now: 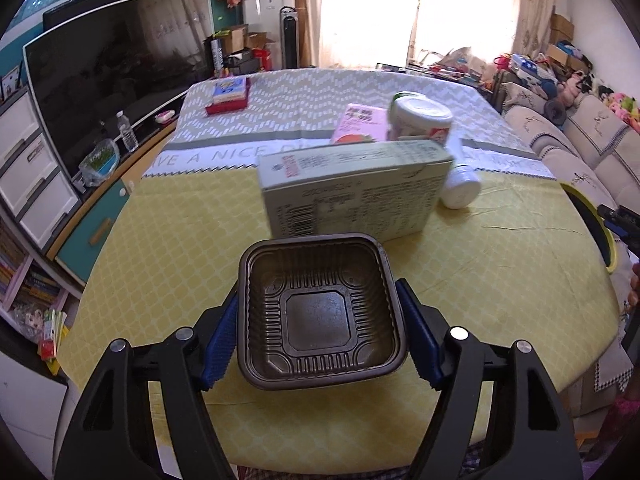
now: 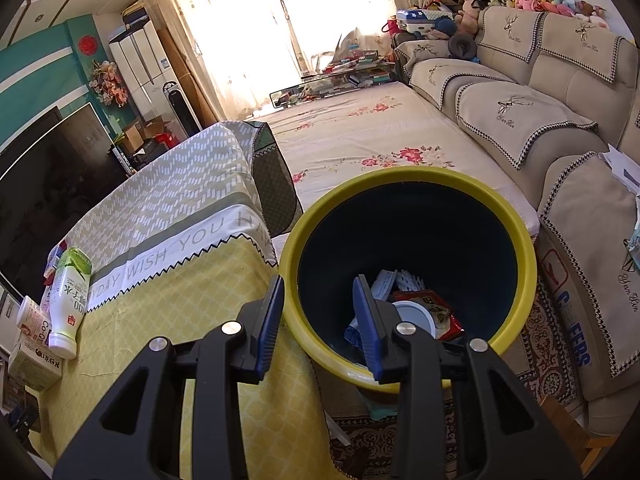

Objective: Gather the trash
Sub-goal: 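Grasp the brown plastic tray with the left gripper and lift it, then lower the brown tray into the yellow bin and open the left gripper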

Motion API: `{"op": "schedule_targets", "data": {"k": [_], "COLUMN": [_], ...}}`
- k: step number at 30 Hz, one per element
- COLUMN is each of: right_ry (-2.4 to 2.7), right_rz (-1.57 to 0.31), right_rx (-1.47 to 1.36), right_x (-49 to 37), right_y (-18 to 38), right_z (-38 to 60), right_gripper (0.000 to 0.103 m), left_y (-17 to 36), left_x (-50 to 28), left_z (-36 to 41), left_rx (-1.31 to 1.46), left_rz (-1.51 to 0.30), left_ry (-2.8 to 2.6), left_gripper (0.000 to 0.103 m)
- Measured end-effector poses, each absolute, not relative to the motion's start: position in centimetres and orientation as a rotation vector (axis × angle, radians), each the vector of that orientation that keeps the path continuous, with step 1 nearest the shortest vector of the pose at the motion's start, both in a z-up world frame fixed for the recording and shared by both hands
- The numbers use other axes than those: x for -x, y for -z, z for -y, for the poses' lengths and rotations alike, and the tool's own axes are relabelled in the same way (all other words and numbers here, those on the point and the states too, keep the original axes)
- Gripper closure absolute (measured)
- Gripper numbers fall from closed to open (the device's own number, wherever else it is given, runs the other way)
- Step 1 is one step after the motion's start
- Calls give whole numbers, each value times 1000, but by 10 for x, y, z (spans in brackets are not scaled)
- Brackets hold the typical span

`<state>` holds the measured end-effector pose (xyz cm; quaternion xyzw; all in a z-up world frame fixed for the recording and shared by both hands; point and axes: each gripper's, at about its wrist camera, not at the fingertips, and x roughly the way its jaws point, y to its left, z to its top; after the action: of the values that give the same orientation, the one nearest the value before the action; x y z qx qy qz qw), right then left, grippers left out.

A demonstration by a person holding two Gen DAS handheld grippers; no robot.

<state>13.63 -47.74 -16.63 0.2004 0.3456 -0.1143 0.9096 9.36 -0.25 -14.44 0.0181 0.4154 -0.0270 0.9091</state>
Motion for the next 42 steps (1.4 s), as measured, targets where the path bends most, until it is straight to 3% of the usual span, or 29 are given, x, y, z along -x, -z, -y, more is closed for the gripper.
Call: {"op": "schedule_targets", "data": {"k": [11,23,38,42], "right_ry": [237,318,480,506], "right_rz": [-659,-618,-616,-607], "right_rx": [-418,-460,-483,-487], "right_x": [-115,-89,-56,-46], "right_y": [150,145,156,155], "right_z": [486,528,590,598], "right_gripper": [64,62,53,48], "left_y": [118,86,129,133], "left_x": [-102,-150,-206,-207], "left_z": [78,233,434,458], "left_rx": [-64,-175,-317,-328], "left_rz": [-788,-699,-785,-785], "left_ry": [274,574,773,781], "left_gripper": [31,31,30,25]}}
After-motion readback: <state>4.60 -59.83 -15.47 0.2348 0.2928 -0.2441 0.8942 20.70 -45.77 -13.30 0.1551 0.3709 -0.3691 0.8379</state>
